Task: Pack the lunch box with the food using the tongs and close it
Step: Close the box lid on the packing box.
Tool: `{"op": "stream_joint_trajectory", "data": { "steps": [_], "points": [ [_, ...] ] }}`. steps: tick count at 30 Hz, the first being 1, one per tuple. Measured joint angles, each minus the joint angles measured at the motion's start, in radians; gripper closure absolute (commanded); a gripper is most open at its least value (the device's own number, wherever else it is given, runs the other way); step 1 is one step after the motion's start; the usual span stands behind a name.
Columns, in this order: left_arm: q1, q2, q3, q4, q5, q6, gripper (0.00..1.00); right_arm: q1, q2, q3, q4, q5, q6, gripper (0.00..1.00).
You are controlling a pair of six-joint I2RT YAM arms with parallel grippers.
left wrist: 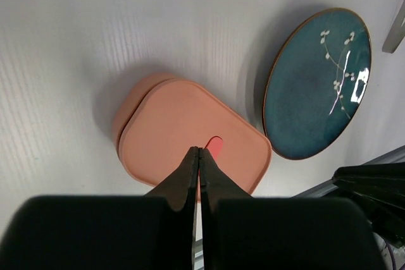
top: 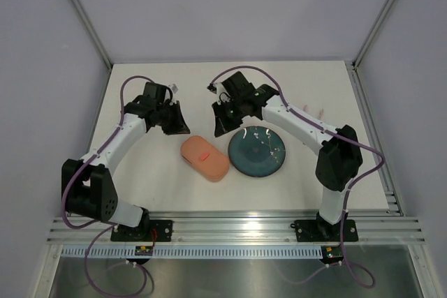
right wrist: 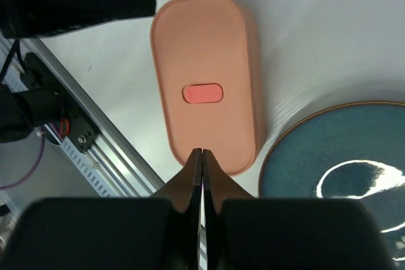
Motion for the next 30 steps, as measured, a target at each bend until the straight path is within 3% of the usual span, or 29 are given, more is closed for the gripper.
{"op": "stream_joint_trajectory", "data": {
  "steps": [7,16,30],
  "points": [
    [-0.024,0.071,-0.05,0.032,0.002,-0.003,1.0,0.009,-0.03,-0.19,0.139,0.0,0.181,1.0],
    [-0.024,0.117,-0.15,0.04,-0.024,-0.02,1.0,0.059,0.065,-0.219,0.237,-0.003,0.275,1.0],
    [-0.034,0.121,-0.141,0.036,-0.045,-0.044,1.0,0.058,0.148,-0.235,0.308,-0.055,0.326,1.0]
  ]
}}
